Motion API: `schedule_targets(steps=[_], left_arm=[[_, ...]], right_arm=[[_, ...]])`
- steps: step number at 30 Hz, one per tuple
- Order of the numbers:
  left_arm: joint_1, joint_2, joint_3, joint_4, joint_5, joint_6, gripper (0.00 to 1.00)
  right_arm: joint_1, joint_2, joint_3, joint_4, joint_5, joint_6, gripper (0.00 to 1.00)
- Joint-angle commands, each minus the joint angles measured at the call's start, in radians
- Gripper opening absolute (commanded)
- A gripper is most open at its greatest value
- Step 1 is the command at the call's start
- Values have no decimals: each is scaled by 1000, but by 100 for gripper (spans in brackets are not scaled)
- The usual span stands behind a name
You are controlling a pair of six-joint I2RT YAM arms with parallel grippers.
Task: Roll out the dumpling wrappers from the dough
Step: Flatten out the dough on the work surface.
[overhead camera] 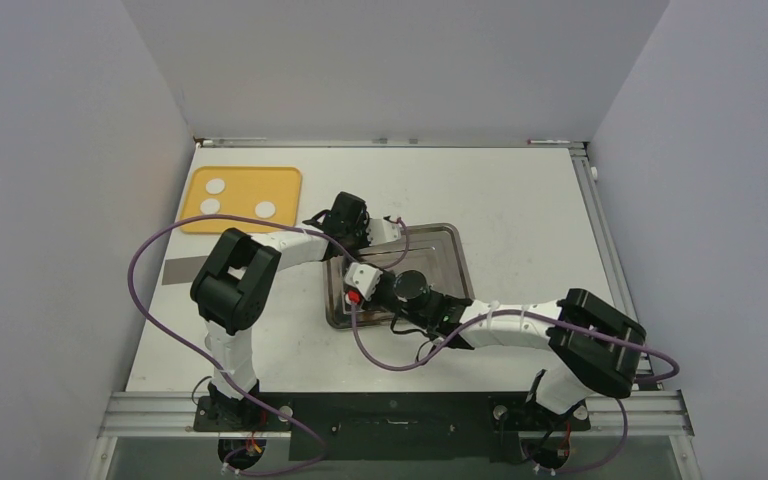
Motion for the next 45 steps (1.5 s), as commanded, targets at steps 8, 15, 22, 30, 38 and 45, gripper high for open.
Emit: schedule_targets(steps=[8, 15, 22, 30, 38, 45], left_arm=[[-2, 67, -45, -158, 72, -31, 0], [-2, 66, -46, -158, 72, -30, 0], [-2, 66, -46, -157, 72, -31, 0], [-2, 67, -45, -157, 72, -31, 0], [-2, 66, -46, -157, 72, -30, 0], [-2, 68, -44, -160, 72, -30, 0]], right_arm=[[-64, 126, -11, -297, -34, 73, 8], [13, 91, -102, -264, -43, 175, 8], [-112, 163, -20, -247, -87, 134, 8], [-30, 131, -58, -270, -64, 162, 8], [-118, 147, -70, -207, -139, 196, 8], [-114, 225, 15, -246, -66, 162, 8]])
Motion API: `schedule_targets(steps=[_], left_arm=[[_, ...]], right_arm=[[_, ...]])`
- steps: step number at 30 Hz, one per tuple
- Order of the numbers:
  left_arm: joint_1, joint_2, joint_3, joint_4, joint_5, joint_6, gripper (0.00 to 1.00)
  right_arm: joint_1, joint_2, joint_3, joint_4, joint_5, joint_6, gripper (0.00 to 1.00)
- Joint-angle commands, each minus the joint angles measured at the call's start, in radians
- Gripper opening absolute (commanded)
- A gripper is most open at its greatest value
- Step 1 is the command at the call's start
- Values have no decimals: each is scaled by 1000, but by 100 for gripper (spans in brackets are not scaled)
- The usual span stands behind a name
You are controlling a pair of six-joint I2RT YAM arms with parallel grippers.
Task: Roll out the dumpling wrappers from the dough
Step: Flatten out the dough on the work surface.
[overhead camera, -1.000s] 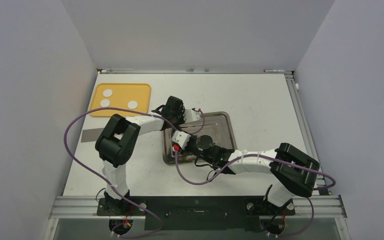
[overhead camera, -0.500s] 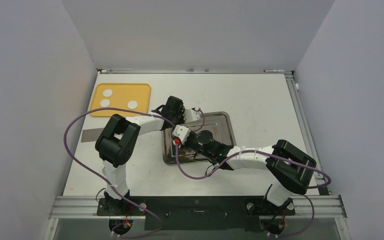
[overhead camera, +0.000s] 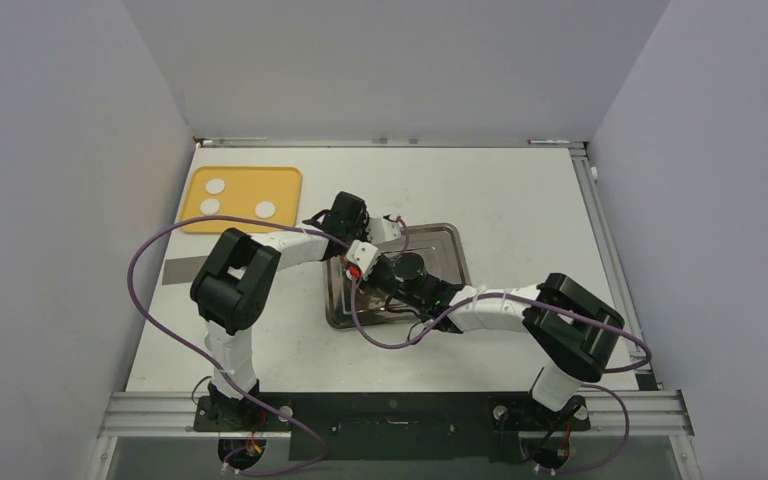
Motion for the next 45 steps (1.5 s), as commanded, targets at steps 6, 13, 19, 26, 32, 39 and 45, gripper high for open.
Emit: schedule_targets(steps=[6, 13, 19, 26, 32, 39, 45], left_arm=[[-2, 68, -45, -161, 72, -16, 0], [-2, 68, -43, -160, 72, -15, 0], [-2, 68, -44, -161, 72, -15, 0], [-2, 69, -43, -162, 72, -14, 0], [-2, 69, -43, -162, 72, -14, 0], [-2, 68, -45, -162, 71, -15, 0], [-2, 68, -42, -162, 71, -14, 0]], right_arm=[[89, 86, -112, -340, -11, 165, 8], [100, 30, -172, -333, -13, 233, 8], [100, 41, -178, -322, -3, 231, 8], [100, 24, -179, -330, 3, 229, 8], [97, -96, -87, -370, 6, 181, 8], [27, -286, -11, -233, -45, 164, 8], [-59, -317, -12, -138, -133, 141, 8]])
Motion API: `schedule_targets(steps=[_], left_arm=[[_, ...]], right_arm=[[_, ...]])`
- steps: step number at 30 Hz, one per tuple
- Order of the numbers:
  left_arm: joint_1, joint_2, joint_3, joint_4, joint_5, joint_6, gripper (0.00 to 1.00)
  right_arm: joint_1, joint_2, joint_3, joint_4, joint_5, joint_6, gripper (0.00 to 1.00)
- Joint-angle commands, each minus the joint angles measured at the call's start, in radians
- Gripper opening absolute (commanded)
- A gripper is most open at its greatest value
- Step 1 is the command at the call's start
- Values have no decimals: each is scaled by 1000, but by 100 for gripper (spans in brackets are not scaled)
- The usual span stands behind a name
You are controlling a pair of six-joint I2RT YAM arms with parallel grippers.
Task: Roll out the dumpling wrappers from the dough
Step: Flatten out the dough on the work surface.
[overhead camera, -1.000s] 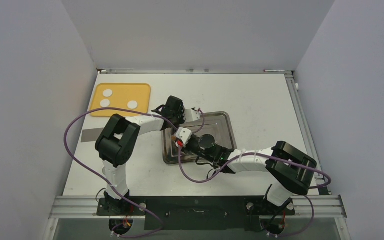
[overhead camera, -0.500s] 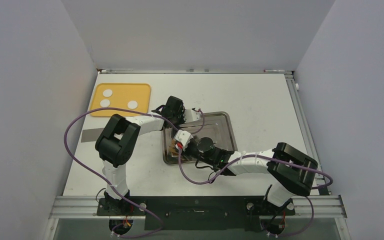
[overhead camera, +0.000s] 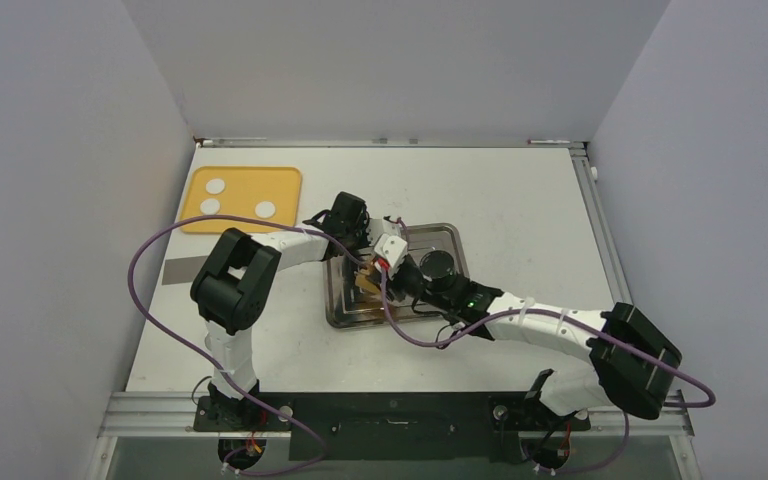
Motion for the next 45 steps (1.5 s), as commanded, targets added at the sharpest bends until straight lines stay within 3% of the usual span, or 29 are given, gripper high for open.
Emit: schedule_targets(steps=[1, 9, 15, 22, 31, 40, 45], left_arm=[[-2, 69, -43, -163, 72, -30, 0], [-2, 72, -37, -170, 73, -30, 0], [-2, 72, -37, -169, 72, -30, 0], [-2, 72, -37, -168, 74, -29, 0], [-2, 72, -36, -169, 74, -29, 0], [-2, 72, -37, -170, 74, -29, 0], [-2, 72, -37, -171, 74, -30, 0]], right_arm=[[-67, -33, 40, 154, -103, -6, 8], [-107, 122, 20, 267, -160, -94, 8], [-31, 177, -27, 132, -46, -191, 8], [32, 190, -117, 152, 22, -119, 8], [-52, 300, 17, 124, 35, -152, 8], [63, 260, -110, 164, 7, -18, 8], [-4, 261, -111, 188, -9, 21, 8]])
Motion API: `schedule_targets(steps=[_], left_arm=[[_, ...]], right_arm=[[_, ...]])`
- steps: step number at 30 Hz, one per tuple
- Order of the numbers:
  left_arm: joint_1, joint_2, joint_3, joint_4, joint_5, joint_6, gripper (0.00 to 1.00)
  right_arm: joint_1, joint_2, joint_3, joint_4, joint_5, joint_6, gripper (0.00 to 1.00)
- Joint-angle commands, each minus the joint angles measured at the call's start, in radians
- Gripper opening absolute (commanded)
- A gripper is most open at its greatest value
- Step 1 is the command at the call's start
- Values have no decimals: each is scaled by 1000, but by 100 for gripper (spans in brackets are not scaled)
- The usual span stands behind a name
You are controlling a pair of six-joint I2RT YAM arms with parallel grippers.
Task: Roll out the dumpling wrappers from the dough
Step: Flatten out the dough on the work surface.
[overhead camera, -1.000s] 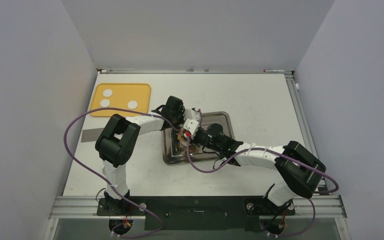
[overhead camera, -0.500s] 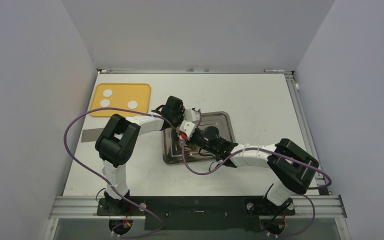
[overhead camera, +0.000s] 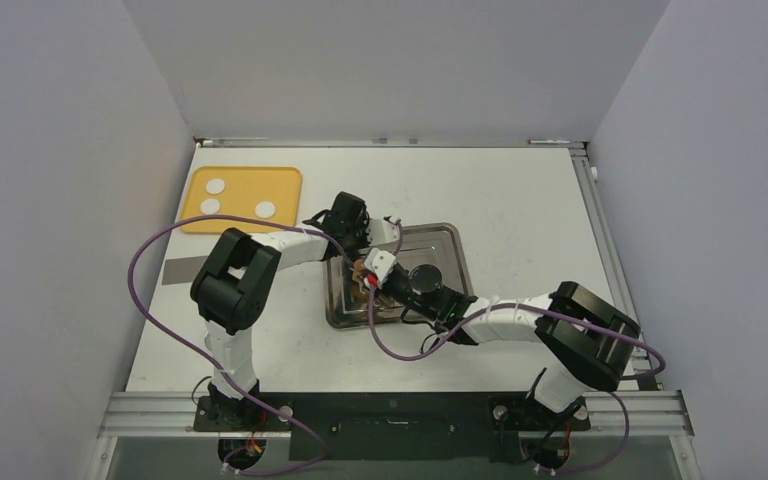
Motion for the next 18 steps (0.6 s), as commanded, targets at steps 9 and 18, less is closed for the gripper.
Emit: schedule_targets(steps=[9, 18], left_arm=[[-2, 73, -35, -172, 72, -44, 0], [-2, 73, -35, -172, 71, -44, 0]], right_arm=[[-44, 101, 18, -249, 24, 125, 8], [72, 118, -79, -200, 69, 228, 8]])
